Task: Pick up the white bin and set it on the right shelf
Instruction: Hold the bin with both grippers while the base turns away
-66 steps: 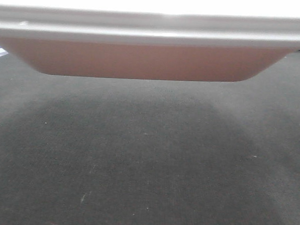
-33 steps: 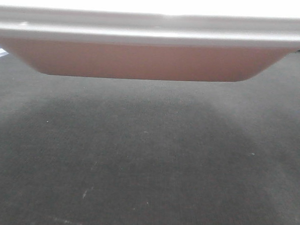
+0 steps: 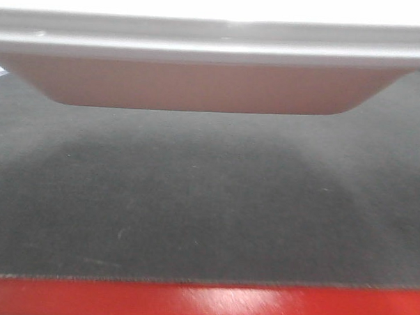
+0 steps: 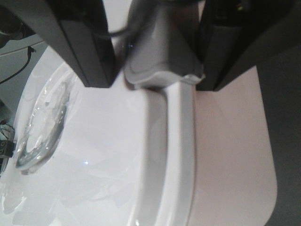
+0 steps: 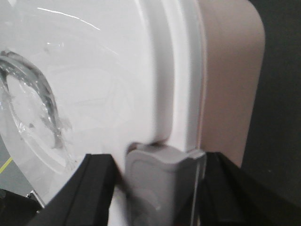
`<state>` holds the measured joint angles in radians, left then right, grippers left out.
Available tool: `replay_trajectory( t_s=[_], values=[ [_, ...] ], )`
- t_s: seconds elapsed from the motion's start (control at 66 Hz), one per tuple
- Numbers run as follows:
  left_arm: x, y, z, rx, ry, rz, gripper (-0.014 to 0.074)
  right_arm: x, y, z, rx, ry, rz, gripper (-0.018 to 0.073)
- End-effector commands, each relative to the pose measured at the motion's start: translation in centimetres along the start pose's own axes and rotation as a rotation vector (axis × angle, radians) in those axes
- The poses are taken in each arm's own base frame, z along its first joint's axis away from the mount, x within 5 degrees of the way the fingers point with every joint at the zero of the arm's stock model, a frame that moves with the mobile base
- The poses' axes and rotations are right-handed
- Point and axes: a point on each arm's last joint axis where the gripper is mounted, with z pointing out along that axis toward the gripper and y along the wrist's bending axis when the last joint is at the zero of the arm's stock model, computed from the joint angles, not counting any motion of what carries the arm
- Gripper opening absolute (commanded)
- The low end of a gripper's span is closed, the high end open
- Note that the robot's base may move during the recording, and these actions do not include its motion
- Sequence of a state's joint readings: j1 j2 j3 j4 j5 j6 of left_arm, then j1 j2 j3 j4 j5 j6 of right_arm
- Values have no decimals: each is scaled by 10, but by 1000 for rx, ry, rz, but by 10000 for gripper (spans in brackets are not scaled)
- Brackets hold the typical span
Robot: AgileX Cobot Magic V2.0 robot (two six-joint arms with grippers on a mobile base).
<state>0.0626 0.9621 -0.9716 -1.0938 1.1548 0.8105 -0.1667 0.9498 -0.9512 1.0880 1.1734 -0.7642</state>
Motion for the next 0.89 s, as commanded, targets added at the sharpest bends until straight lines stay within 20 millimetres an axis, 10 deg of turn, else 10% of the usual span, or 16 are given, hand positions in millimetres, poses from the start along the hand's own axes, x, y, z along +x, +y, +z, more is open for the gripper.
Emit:
replay_trajectory(
  t_s=[0.0,0.878],
  values=[
    [-8,-29,-8,204,-50,4,241,-14,25,-7,-176,-113,26,412],
    [-8,-32,-10,204,-54,13,241,-14,25,-7,-176,-113,26,386]
  ],
)
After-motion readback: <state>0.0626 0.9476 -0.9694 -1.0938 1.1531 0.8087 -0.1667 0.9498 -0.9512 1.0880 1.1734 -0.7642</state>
